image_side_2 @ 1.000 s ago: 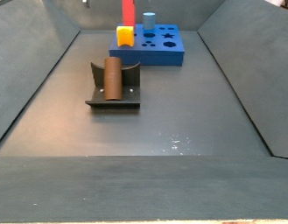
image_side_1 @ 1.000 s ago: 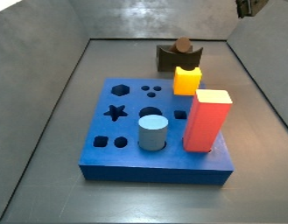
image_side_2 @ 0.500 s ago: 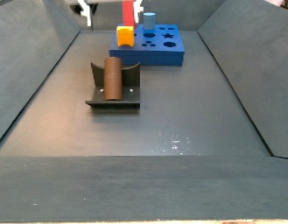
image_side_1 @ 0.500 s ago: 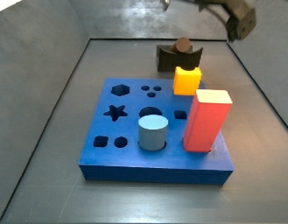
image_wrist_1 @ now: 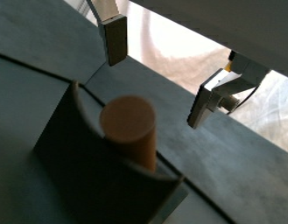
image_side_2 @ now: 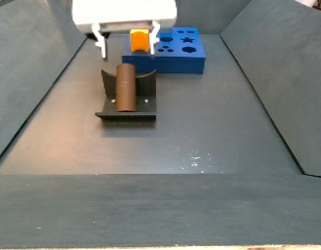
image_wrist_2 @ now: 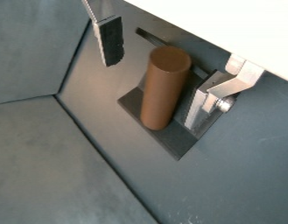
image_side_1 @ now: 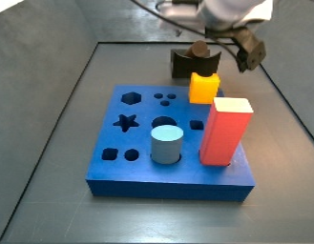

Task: Pick up the round object. Move up. Place the round object on the fixture. Regrasp the round object. Move to above the board. Insert the round object.
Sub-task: Regrasp the round object, then move to above the board.

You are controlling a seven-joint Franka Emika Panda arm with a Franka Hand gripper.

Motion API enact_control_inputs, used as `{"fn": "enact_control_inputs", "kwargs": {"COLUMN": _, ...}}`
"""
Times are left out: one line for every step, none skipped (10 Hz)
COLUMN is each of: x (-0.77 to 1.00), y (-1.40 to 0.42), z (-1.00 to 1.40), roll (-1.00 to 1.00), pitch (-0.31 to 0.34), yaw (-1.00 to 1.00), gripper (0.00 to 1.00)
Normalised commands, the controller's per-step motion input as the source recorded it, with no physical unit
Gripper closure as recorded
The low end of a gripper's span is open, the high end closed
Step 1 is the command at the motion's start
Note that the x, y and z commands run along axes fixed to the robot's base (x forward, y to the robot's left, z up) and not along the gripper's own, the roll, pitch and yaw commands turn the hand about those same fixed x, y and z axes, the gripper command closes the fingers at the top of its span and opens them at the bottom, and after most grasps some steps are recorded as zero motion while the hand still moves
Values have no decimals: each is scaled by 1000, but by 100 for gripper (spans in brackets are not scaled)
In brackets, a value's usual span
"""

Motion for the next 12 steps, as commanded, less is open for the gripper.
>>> {"fn": "enact_control_inputs", "kwargs": {"x": 106, "y": 32, "z": -945, "roll": 85, "pitch": -28, "yaw": -21, "gripper": 0}}
{"fn": "enact_control_inputs", "kwargs": {"x": 102, "y": 21, "z": -808, "roll": 83, "pitch": -13, "yaw": -13, "gripper": 0}}
{"fn": "enact_control_inputs", "kwargs": {"x": 84, "y": 14, "z": -638, "roll": 83, "pitch": -11, "yaw": 3, "gripper": 0}}
{"fn": "enact_control_inputs", "kwargs": {"x": 74, "y": 12, "z": -507, "roll": 79, "pitch": -15, "yaw": 11, "gripper": 0}}
{"fn": "enact_control_inputs", "kwargs": {"x": 71, "y": 11, "z": -419, "roll": 78, "pitch": -24, "yaw": 18, "gripper": 0}}
{"fn": "enact_control_inputs", "kwargs": {"x": 61, "y": 7, "z": -208, "roll": 67, "pitch": -22, "yaw": 34, "gripper": 0}}
{"fn": "enact_control_inputs", "kwargs": {"x": 27, "y": -2, "z": -172, "roll": 61, "pitch": -11, "yaw": 33, "gripper": 0}}
{"fn": "enact_control_inputs", "kwargs": {"x": 0, "y": 0, "z": 0, "roll": 0, "pitch": 0, "yaw": 0, "gripper": 100}}
{"fn": "enact_control_inputs", "kwargs": {"x": -134, "y": -154, "z": 1000, "roll": 221, "pitch": 317, "yaw": -275, "gripper": 100}}
{"fn": "enact_control_inputs", "kwargs": {"x": -135, "y": -155, "z": 1000, "roll": 213, "pitch": 318, "yaw": -265, "gripper": 100}}
{"fn": "enact_control_inputs", "kwargs": {"x": -137, "y": -147, "z": 1000, "roll": 154, "pitch": 313, "yaw": -188, "gripper": 100}}
{"fn": "enact_control_inputs", "kwargs": {"x": -129, "y": -128, "z": 1000, "roll": 32, "pitch": 326, "yaw": -45, "gripper": 100}}
